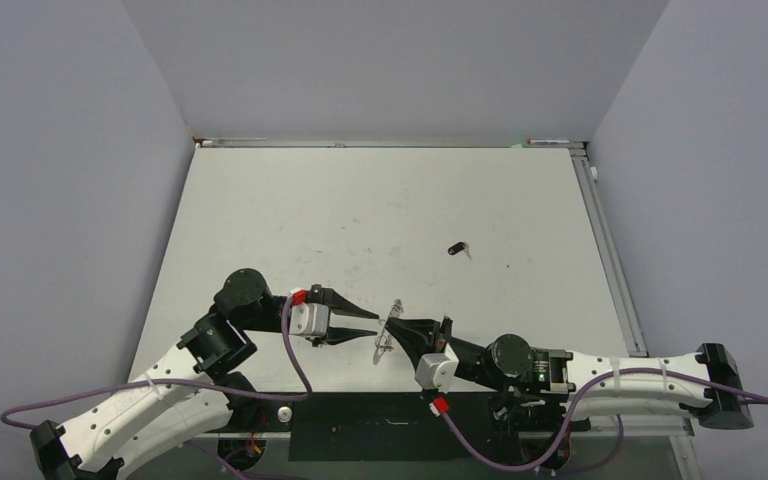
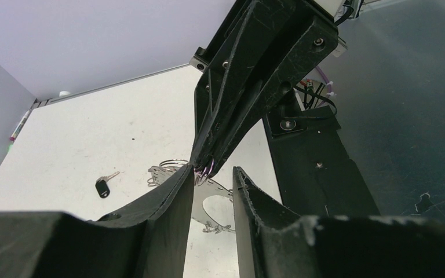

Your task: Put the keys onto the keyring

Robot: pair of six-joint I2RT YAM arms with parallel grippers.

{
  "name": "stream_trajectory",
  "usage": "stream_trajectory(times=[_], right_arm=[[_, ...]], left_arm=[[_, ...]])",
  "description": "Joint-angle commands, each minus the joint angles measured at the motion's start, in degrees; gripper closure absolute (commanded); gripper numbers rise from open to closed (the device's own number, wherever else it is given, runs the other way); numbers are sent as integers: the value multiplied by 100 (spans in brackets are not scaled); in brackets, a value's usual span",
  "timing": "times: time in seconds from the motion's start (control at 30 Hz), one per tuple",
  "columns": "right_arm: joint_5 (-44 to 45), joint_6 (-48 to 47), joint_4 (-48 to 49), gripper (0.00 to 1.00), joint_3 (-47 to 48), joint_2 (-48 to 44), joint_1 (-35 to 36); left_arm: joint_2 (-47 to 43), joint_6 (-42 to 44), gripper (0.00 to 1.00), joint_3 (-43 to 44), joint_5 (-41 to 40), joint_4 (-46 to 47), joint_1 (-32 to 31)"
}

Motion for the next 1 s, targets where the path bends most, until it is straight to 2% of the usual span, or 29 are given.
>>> stream_trajectory(times=[0.0, 0.57, 0.83, 0.97], right_arm=[[-112, 128, 284, 95, 229, -127, 44], [-466, 324, 359, 95, 336, -133, 47], [-525, 409, 483, 95, 327, -65, 41], [-521, 444, 576, 95, 306, -64, 45]], left_arm=[[25, 107, 74, -19, -43, 113, -61], [126, 290, 78, 13, -295, -95, -195], [153, 302, 87, 18, -307, -107, -222], [153, 328, 99, 20, -334, -123, -238]])
